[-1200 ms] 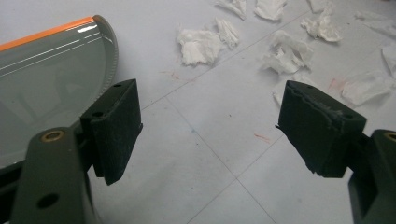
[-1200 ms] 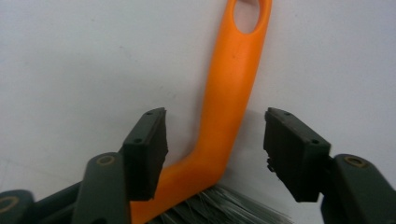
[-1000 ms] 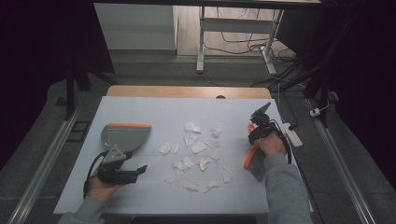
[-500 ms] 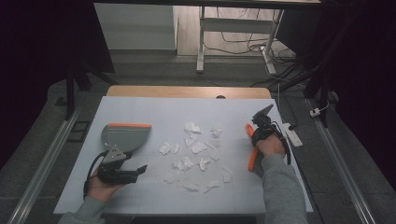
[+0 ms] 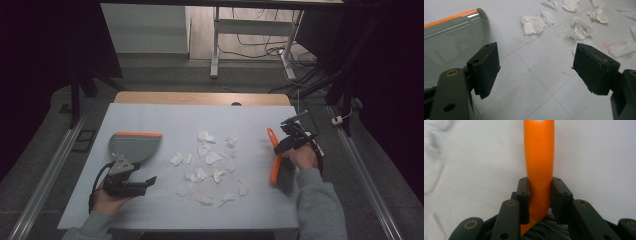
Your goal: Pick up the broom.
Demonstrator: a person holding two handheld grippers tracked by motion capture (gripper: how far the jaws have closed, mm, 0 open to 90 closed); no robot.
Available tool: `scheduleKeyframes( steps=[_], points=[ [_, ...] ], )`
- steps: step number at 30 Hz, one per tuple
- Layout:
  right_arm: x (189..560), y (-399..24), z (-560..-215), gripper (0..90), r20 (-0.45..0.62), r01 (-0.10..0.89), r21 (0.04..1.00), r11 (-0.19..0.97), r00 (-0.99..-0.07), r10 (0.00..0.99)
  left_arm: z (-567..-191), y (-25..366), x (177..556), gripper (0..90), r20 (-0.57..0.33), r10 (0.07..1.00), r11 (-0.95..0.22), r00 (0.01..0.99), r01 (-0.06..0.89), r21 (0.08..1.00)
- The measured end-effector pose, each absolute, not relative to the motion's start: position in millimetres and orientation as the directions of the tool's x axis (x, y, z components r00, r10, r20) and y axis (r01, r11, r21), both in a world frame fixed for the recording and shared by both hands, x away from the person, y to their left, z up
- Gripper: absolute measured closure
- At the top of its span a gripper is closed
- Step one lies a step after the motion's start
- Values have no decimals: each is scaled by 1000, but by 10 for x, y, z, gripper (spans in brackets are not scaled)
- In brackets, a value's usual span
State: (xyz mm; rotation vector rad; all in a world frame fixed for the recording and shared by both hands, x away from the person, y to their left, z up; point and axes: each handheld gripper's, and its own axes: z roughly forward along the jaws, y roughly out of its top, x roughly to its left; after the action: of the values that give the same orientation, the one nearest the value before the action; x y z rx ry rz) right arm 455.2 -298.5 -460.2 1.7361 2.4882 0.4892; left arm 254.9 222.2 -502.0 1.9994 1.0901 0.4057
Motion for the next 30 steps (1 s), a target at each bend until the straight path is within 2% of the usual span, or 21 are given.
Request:
scheduleKeyframes(
  steps=[8, 12, 24, 30],
  points=[
    [4378, -3093, -4360, 705, 215, 855, 408, 321, -431, 876, -5017, 2224, 2547, 223, -91, 814, -302, 574, 551, 778],
    [4238, -3151, -4218, 705, 269, 812, 504, 295, -472, 840, -5025, 2222, 2554, 223, -91, 814, -304, 574, 554, 775],
    [3971, -3169, -4145, 705, 400, 715, 673, 189, -567, 720, -5021, 2185, 2578, 224, -89, 812, -306, 577, 550, 777],
    [3839, -3042, -4088, 705, 421, 672, 723, 158, -611, 671, -4995, 2133, 2584, 228, -85, 810, -304, 581, 539, 786]
  ],
)
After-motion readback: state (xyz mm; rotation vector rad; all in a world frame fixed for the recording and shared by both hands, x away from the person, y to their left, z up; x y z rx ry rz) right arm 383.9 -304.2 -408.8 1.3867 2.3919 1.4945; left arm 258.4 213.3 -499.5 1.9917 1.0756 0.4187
